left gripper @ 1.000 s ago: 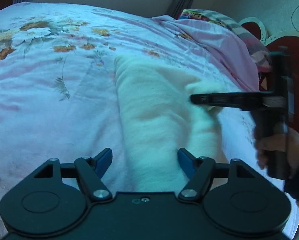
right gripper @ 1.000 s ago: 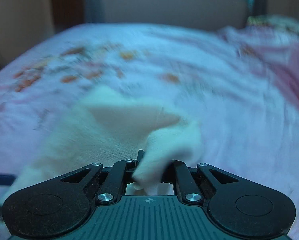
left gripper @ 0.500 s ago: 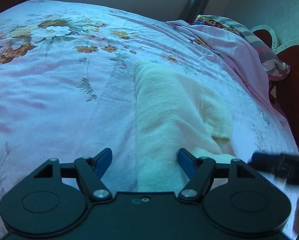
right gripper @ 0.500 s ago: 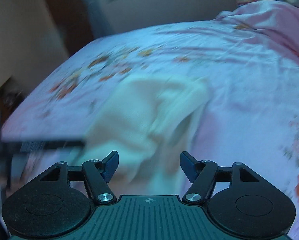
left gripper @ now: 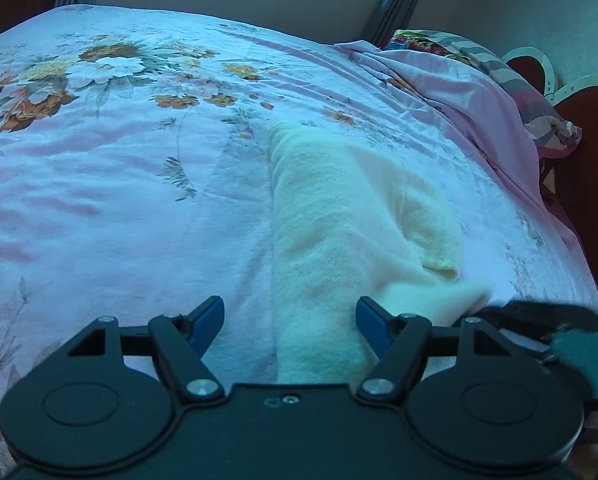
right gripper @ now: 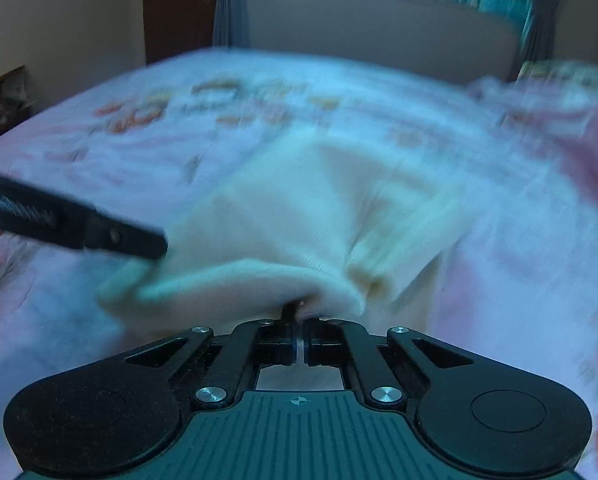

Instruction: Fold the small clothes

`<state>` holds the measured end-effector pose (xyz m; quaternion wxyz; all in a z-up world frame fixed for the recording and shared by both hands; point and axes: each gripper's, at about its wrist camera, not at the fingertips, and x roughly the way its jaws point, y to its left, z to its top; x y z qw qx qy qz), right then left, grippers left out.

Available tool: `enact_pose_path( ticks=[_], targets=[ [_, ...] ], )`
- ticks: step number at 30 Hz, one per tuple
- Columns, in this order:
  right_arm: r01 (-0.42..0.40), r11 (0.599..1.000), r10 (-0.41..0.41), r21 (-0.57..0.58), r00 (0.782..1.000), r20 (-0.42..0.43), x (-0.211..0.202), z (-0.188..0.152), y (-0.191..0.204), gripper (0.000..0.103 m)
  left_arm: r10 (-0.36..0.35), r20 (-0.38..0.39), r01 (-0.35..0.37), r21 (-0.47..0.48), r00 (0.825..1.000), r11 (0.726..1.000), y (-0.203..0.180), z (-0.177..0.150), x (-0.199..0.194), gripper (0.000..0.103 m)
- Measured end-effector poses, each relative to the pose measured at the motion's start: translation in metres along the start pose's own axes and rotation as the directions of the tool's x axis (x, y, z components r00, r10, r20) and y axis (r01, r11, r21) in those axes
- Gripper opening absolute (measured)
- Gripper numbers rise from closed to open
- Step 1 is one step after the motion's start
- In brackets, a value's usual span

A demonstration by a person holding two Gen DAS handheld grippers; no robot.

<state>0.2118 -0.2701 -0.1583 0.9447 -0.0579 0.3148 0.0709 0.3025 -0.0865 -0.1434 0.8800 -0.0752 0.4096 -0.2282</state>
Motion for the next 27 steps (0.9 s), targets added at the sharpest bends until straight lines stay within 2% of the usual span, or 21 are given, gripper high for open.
enact_pose_path(
  ticks=[2,4,6,9,10,12,15,18,20,23,25,27],
  targets=[
    [0.064,0.998,-0.064,-0.005,0.994,0.085,-0.019,0.007,-0.009,0.002,-0.011,0.007,0.011,0.019,1.000,1.000,-0.007,0.000,0.002,0.070],
    [0.123,0.992,-0.120,-0.008,0.979,0.163,-0.040,0.010,-0.019,0.002,-0.026,0.003,0.026,0.037,1.000,0.999,-0.016,-0.002,0.005,0.070],
    [0.163,0.986,-0.156,-0.023,0.971,0.183,-0.052,0.003,-0.027,0.002,-0.043,-0.016,0.043,0.055,0.999,0.998,-0.025,-0.006,0.010,0.070],
    [0.126,0.992,-0.125,-0.031,0.992,0.019,-0.034,-0.028,-0.039,0.002,-0.014,-0.069,0.023,0.125,0.998,0.992,-0.040,-0.017,0.022,0.069],
    [0.101,0.994,-0.103,-0.043,0.993,-0.058,-0.024,-0.039,-0.039,0.002,-0.008,-0.089,0.019,0.131,0.996,0.991,-0.040,-0.020,0.026,0.069],
    [0.095,0.992,-0.104,-0.080,0.987,-0.124,-0.016,-0.053,-0.035,0.002,0.002,-0.100,0.011,0.127,0.995,0.992,-0.035,-0.023,0.026,0.068],
    [0.092,0.996,-0.093,-0.014,0.991,-0.094,-0.031,-0.046,-0.047,0.002,0.015,-0.076,-0.005,0.119,0.997,0.993,-0.025,-0.016,0.015,0.068],
    [0.096,0.990,-0.094,0.105,0.995,-0.028,-0.055,-0.030,-0.067,0.002,0.001,-0.011,0.001,0.126,1.000,0.992,-0.029,0.003,0.000,0.068],
    [0.056,0.985,-0.060,0.166,0.998,0.021,-0.060,-0.007,-0.073,0.002,-0.019,0.005,0.018,0.143,1.000,0.990,-0.038,0.016,0.002,0.069],
    [-0.016,0.979,0.010,0.203,0.999,0.035,-0.039,0.024,-0.063,0.002,0.019,-0.004,-0.018,0.173,1.000,0.985,-0.052,0.020,0.023,0.069],
    [-0.043,0.986,0.043,0.164,0.999,0.006,-0.021,0.026,-0.049,0.002,0.039,-0.048,-0.029,0.185,0.998,0.982,-0.051,0.010,0.037,0.069],
    [-0.022,0.993,0.036,0.112,0.991,-0.126,0.006,0.004,-0.037,0.002,0.042,-0.136,-0.016,0.191,0.990,0.981,-0.044,-0.012,0.051,0.068]
  ],
)
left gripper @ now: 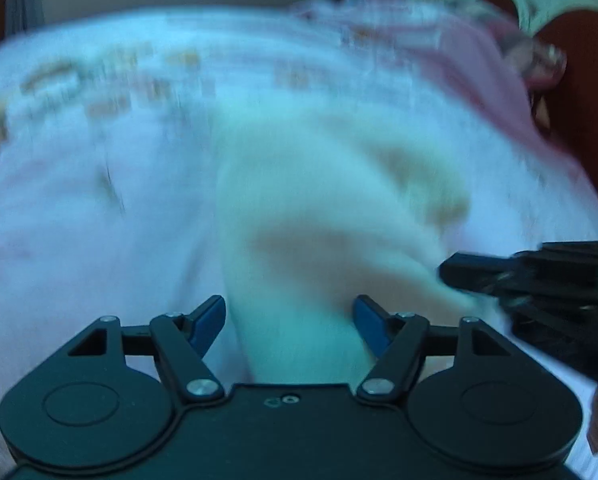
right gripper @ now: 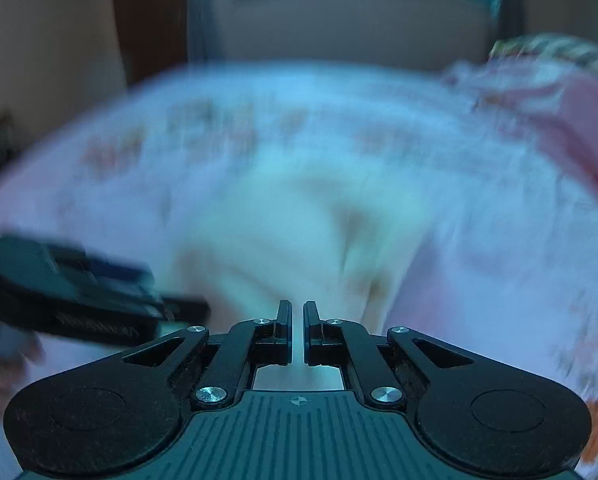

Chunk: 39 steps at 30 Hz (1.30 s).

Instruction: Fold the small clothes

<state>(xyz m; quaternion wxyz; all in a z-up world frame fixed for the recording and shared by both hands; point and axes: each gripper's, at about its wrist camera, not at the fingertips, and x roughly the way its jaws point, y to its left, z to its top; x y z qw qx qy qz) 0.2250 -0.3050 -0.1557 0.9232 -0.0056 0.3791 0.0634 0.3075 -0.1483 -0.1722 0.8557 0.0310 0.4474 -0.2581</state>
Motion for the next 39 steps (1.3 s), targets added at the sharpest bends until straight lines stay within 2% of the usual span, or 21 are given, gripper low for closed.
enact_pose_path(
  ticks=[1,2,4,6,8,9,12,14,15,17,18,19,22,24,27,29,31,35,39],
  targets=[
    [0.019,1.000,-0.020,-0.021,0.998,-0.059,0.014,-0.016,0.000,0.002,-0.010,0.010,0.009,0.015,1.000,1.000,0.002,-0.013,0.002,0.069],
    [0.023,0.999,-0.024,-0.039,0.999,-0.029,0.013,-0.029,0.001,0.001,-0.007,0.041,0.005,0.047,0.999,0.999,0.001,-0.022,-0.001,0.070],
    [0.024,0.999,-0.025,-0.047,0.999,-0.023,0.007,-0.031,0.002,0.002,-0.009,0.035,0.007,0.054,0.999,0.998,0.001,-0.021,-0.004,0.069],
    [-0.022,1.000,0.021,-0.009,0.999,-0.027,-0.001,-0.018,-0.003,0.002,-0.036,0.029,0.036,0.009,0.999,0.999,0.007,-0.007,-0.012,0.060],
    [-0.065,0.996,0.062,0.064,0.997,0.049,-0.014,0.000,-0.015,0.002,-0.039,0.101,0.040,-0.004,0.994,0.999,0.009,0.011,-0.024,0.063],
    [-0.055,0.995,0.048,0.081,0.995,0.085,-0.017,0.011,-0.021,0.002,-0.036,0.128,0.036,-0.001,0.991,0.999,0.008,0.022,-0.026,0.067],
    [-0.005,0.993,-0.011,0.117,0.991,0.134,0.001,0.054,-0.038,0.002,-0.023,0.144,0.023,0.001,0.989,1.000,0.005,0.053,-0.009,0.068],
    [0.014,0.985,-0.035,0.174,0.992,0.121,0.028,0.078,-0.056,0.002,-0.002,0.127,0.002,0.002,0.992,1.000,-0.001,0.070,0.014,0.068],
    [0.046,0.981,-0.068,0.187,0.991,0.112,0.041,0.084,-0.063,0.002,0.023,0.130,-0.024,0.008,0.991,1.000,-0.002,0.075,0.024,0.071],
    [0.094,0.973,-0.109,0.211,0.992,0.063,0.072,0.085,-0.079,0.002,0.058,0.117,-0.058,-0.004,0.991,0.998,-0.001,0.082,0.044,0.080],
    [0.092,0.968,-0.096,0.231,0.995,0.006,0.092,0.079,-0.088,0.002,0.057,0.100,-0.056,-0.015,0.993,0.998,0.002,0.084,0.054,0.086],
    [0.090,0.965,-0.095,0.245,0.995,0.008,0.101,0.073,-0.091,0.002,0.050,0.088,-0.047,-0.038,0.995,0.998,0.007,0.083,0.060,0.087],
    [0.090,0.968,-0.097,0.235,0.995,0.018,0.096,0.080,-0.093,0.002,0.024,0.102,-0.014,-0.098,0.995,0.995,0.016,0.085,0.053,0.084],
    [0.048,0.969,-0.069,0.241,0.994,0.079,0.080,0.086,-0.091,0.002,0.032,0.141,-0.021,-0.078,0.990,0.997,0.015,0.092,0.046,0.079],
    [0.057,0.974,-0.090,0.221,0.986,0.143,0.071,0.097,-0.084,0.002,0.064,0.153,-0.051,-0.088,0.986,0.995,0.015,0.106,0.054,0.079],
    [0.088,0.972,-0.115,0.217,0.987,0.112,0.088,0.102,-0.082,0.002,0.089,0.133,-0.078,-0.085,0.987,0.993,0.014,0.113,0.065,0.083],
    [0.107,0.967,-0.103,0.233,0.994,-0.026,0.123,0.099,-0.087,0.002,0.104,0.109,-0.096,-0.073,0.989,0.993,0.013,0.113,0.076,0.085],
    [0.090,0.963,-0.089,0.253,0.996,-0.015,0.119,0.097,-0.091,0.002,0.114,0.117,-0.107,-0.065,0.986,0.992,0.011,0.109,0.070,0.083],
    [0.055,0.961,-0.071,0.271,0.996,0.047,0.085,0.091,-0.086,0.002,0.101,0.123,-0.096,-0.042,0.987,0.994,0.007,0.098,0.055,0.081]
  ],
)
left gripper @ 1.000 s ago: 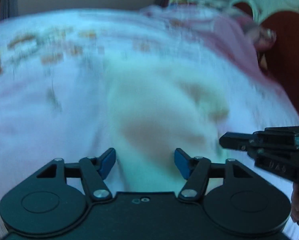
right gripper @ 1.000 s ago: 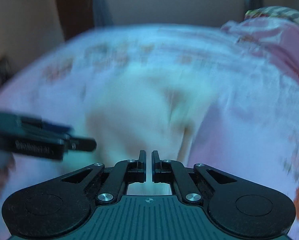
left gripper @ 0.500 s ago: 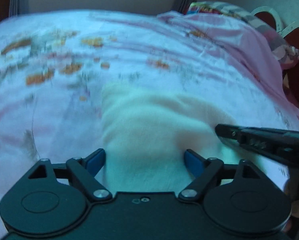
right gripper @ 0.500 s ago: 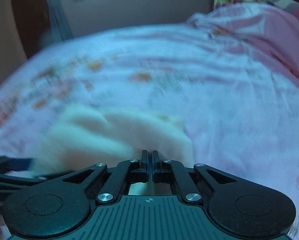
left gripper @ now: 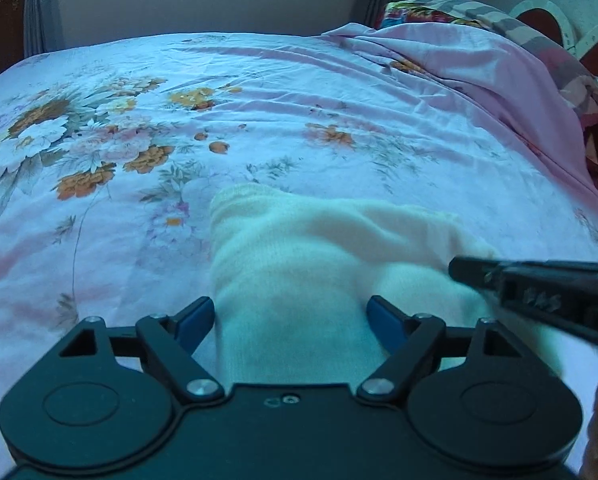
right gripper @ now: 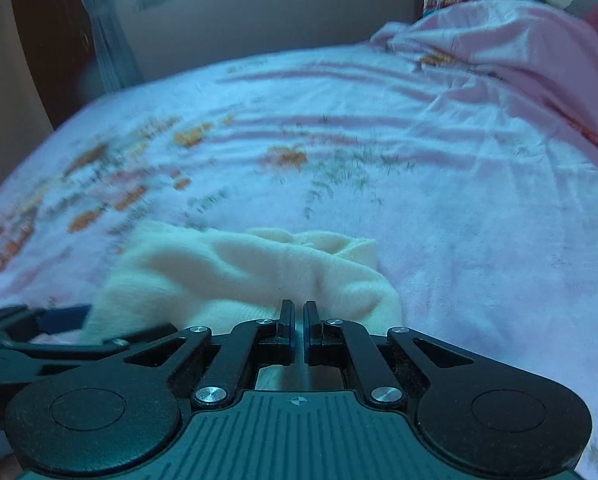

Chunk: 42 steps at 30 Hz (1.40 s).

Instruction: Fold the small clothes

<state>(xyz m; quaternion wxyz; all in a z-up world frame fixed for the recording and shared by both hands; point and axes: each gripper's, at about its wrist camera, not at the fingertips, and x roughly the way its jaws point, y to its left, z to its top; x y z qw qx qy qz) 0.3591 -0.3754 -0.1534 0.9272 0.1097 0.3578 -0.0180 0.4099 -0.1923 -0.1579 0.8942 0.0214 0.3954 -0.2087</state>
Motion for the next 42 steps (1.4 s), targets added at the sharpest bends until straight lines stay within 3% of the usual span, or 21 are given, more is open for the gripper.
enact_pose_path(
  ticks=[10,11,13,15,17,19,21,24,27,29,30,33,35,36,37,38,39,42],
  targets=[
    [-0.068,0.995,0.069,-0.077,0.998,0.007,-0.066,-0.057,0.028,0.003,-0.027,-0.014,0.027,0.047,1.000,0.999,-0.007,-0.050,-0.046,0.081],
    [-0.052,0.994,0.052,-0.098,0.999,0.002,-0.067,-0.067,0.030,0.003,-0.031,-0.026,0.032,0.044,0.999,0.999,-0.006,-0.060,-0.049,0.082],
    [-0.032,0.993,0.022,-0.117,0.996,-0.089,-0.054,-0.087,0.029,0.002,-0.057,-0.076,0.060,0.038,0.995,0.997,0.000,-0.081,-0.045,0.083],
    [-0.043,0.992,0.034,-0.116,0.997,-0.074,-0.059,-0.094,0.028,0.003,-0.056,-0.038,0.058,0.060,0.998,0.997,0.003,-0.092,-0.053,0.083],
    [-0.054,0.993,0.046,-0.101,0.996,-0.083,-0.065,-0.091,0.028,0.003,-0.062,-0.052,0.065,0.045,0.997,0.997,0.006,-0.090,-0.058,0.083],
    [-0.073,0.996,0.068,-0.058,0.994,-0.081,-0.074,-0.090,0.023,0.021,-0.083,-0.052,0.083,-0.004,0.995,0.997,0.012,-0.086,-0.066,0.079],
    [-0.079,0.996,0.076,-0.038,0.994,-0.076,-0.082,-0.091,0.016,0.103,-0.096,-0.032,0.096,-0.001,0.995,0.995,0.016,-0.083,-0.075,0.080],
    [-0.076,0.996,0.075,-0.038,0.997,-0.026,-0.092,-0.085,0.009,0.103,-0.096,-0.003,0.096,-0.014,0.995,0.995,0.022,-0.071,-0.075,0.082],
    [-0.118,0.989,0.122,0.092,0.992,-0.032,-0.078,-0.071,-0.010,0.103,-0.117,-0.048,0.113,-0.078,0.992,0.991,0.030,-0.057,-0.055,0.079],
    [-0.166,0.967,0.177,0.195,0.984,-0.038,-0.063,-0.061,-0.025,0.103,-0.163,-0.073,0.152,-0.140,0.984,0.978,0.038,-0.051,-0.038,0.077],
    [-0.192,0.953,0.205,0.236,0.978,-0.034,-0.056,-0.057,-0.030,0.102,-0.200,-0.084,0.183,-0.173,0.976,0.968,0.043,-0.049,-0.029,0.070],
    [-0.220,0.916,0.241,0.335,0.970,-0.020,-0.030,-0.043,-0.042,0.102,-0.275,-0.085,0.250,-0.230,0.958,0.941,0.050,-0.046,-0.012,0.070],
    [-0.266,0.871,0.297,0.414,0.955,-0.011,-0.010,-0.039,-0.052,0.102,-0.305,-0.075,0.277,-0.259,0.949,0.925,0.052,-0.046,-0.006,0.070],
    [-0.273,0.856,0.305,0.439,0.952,-0.003,-0.004,-0.038,-0.055,0.089,-0.314,-0.071,0.285,-0.268,0.947,0.920,0.052,-0.046,-0.004,0.066],
    [-0.283,0.849,0.314,0.445,0.949,0.004,0.000,-0.036,-0.054,0.068,-0.320,-0.068,0.291,-0.271,0.945,0.918,0.052,-0.047,-0.003,0.062],
    [-0.297,0.840,0.340,0.453,0.940,-0.013,0.005,-0.035,-0.052,0.032,-0.330,-0.068,0.300,-0.278,0.941,0.913,0.052,-0.046,-0.004,0.050],
    [-0.310,0.825,0.357,0.473,0.934,-0.009,0.007,-0.035,-0.052,0.030,-0.344,-0.063,0.312,-0.291,0.937,0.904,0.052,-0.047,-0.005,0.042],
    [-0.326,0.833,0.355,0.448,0.935,0.020,-0.003,-0.033,-0.048,0.025,-0.343,-0.042,0.317,-0.290,0.938,0.903,0.053,-0.045,-0.014,0.032]
  ],
)
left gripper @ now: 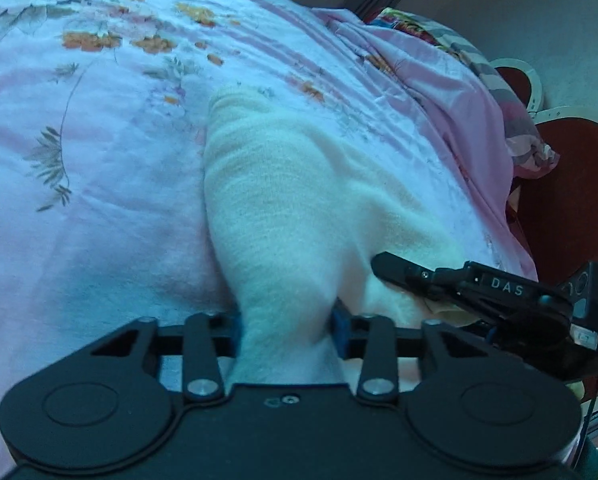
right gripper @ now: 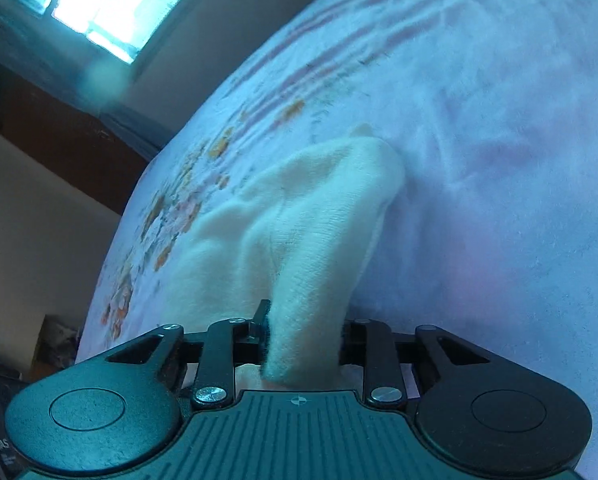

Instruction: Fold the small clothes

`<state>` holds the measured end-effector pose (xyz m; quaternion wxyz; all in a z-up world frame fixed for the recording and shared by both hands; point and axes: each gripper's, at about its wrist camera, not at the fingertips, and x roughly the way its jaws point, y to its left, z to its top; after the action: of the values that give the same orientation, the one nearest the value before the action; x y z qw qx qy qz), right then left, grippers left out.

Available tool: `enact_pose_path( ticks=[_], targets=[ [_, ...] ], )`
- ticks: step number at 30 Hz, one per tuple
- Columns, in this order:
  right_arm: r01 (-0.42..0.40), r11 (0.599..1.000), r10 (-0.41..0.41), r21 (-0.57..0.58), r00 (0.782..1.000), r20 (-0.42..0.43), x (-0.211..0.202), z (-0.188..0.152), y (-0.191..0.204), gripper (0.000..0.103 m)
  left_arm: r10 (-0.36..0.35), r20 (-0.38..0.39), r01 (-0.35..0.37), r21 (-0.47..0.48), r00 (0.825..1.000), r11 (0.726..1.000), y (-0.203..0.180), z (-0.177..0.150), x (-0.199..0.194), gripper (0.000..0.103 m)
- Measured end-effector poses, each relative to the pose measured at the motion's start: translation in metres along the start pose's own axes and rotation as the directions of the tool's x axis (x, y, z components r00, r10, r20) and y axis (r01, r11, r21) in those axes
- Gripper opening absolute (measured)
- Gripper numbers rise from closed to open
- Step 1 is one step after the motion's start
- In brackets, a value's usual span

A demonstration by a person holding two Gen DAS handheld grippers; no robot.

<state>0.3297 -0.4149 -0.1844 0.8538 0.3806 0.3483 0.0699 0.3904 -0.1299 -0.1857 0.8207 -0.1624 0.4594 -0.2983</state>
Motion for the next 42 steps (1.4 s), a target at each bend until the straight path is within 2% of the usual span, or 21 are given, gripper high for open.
enact_pose_path(
  ticks=[4,7,10,14,16,19,20,21,23,25,26,27,30,32,34,36,37,39,42],
  targets=[
    [-0.052,0.995,0.056,-0.085,0.997,0.047,-0.020,0.000,0.034,0.024,-0.011,0.060,0.010,0.018,0.998,1.000,-0.009,0.007,-0.027,0.030],
    [-0.097,0.983,0.109,-0.158,0.991,0.072,-0.033,0.000,0.070,0.024,-0.019,0.123,0.015,0.034,0.992,0.999,-0.013,0.019,-0.062,0.030],
    [-0.154,0.971,0.169,-0.181,0.983,0.070,-0.038,-0.002,0.104,0.024,-0.018,0.150,0.012,0.040,0.989,0.999,-0.006,0.031,-0.099,0.030],
    [-0.169,0.950,0.189,-0.262,0.980,0.055,-0.029,-0.023,0.131,0.024,0.031,0.188,-0.050,0.095,0.982,0.994,0.007,0.026,-0.129,0.030],
    [-0.161,0.956,0.172,-0.245,0.985,0.025,-0.010,-0.036,0.130,0.024,0.064,0.161,-0.076,0.075,0.985,0.994,0.022,0.015,-0.124,0.033],
    [-0.066,0.975,0.058,-0.211,0.997,-0.043,0.023,-0.063,0.108,0.024,0.205,0.089,-0.213,0.090,0.975,0.973,0.043,-0.011,-0.095,0.040],
    [-0.020,0.978,0.005,-0.209,0.997,-0.075,0.034,-0.073,0.101,0.024,0.247,0.060,-0.252,0.091,0.967,0.963,0.050,-0.020,-0.085,0.053],
    [0.021,0.976,-0.041,-0.218,0.995,-0.090,0.041,-0.081,0.095,0.036,0.241,0.076,-0.247,0.071,0.967,0.967,0.055,-0.027,-0.087,0.054],
    [0.067,0.972,-0.081,-0.227,0.995,-0.057,0.035,-0.085,0.092,0.054,0.254,0.086,-0.259,0.048,0.963,0.965,0.052,-0.032,-0.097,0.053],
    [0.085,0.971,-0.091,-0.225,0.996,-0.013,0.018,-0.082,0.095,0.055,0.262,0.134,-0.275,0.088,0.956,0.958,0.041,-0.034,-0.116,0.054],
    [0.099,0.966,-0.100,-0.237,0.995,0.007,0.007,-0.081,0.099,0.055,0.263,0.164,-0.283,0.115,0.951,0.952,0.036,-0.037,-0.126,0.057],
    [0.110,0.956,-0.105,-0.270,0.994,0.036,-0.005,-0.082,0.109,0.055,0.265,0.188,-0.292,0.137,0.946,0.946,0.031,-0.041,-0.135,0.063],
    [0.103,0.907,-0.070,-0.409,0.993,0.093,-0.035,-0.104,0.141,0.055,0.260,0.206,-0.299,0.193,0.943,0.935,0.018,-0.057,-0.146,0.066],
    [0.064,0.885,-0.036,-0.461,0.997,0.071,-0.044,-0.132,0.157,0.055,0.274,0.167,-0.305,0.210,0.947,0.929,0.017,-0.070,-0.136,0.065],
    [0.037,0.878,-0.043,-0.478,0.999,-0.002,-0.037,-0.155,0.158,0.055,0.307,0.115,-0.325,0.218,0.945,0.920,0.021,-0.086,-0.122,0.064],
    [0.096,0.873,-0.142,-0.477,0.988,-0.061,-0.015,-0.175,0.144,0.055,0.346,0.118,-0.364,0.218,0.931,0.906,0.028,-0.101,-0.119,0.067],
    [0.126,0.883,-0.186,-0.452,0.978,-0.092,-0.005,-0.180,0.131,0.055,0.333,0.116,-0.350,0.198,0.936,0.916,0.031,-0.103,-0.120,0.067],
    [0.125,0.892,-0.178,-0.434,0.980,-0.085,-0.001,-0.185,0.120,0.054,0.333,0.107,-0.347,0.176,0.937,0.921,0.033,-0.102,-0.124,0.066],
    [0.130,0.898,-0.174,-0.420,0.982,-0.069,-0.008,-0.182,0.133,0.054,0.344,0.103,-0.356,0.152,0.933,0.922,0.028,-0.099,-0.136,0.064]
  ],
)
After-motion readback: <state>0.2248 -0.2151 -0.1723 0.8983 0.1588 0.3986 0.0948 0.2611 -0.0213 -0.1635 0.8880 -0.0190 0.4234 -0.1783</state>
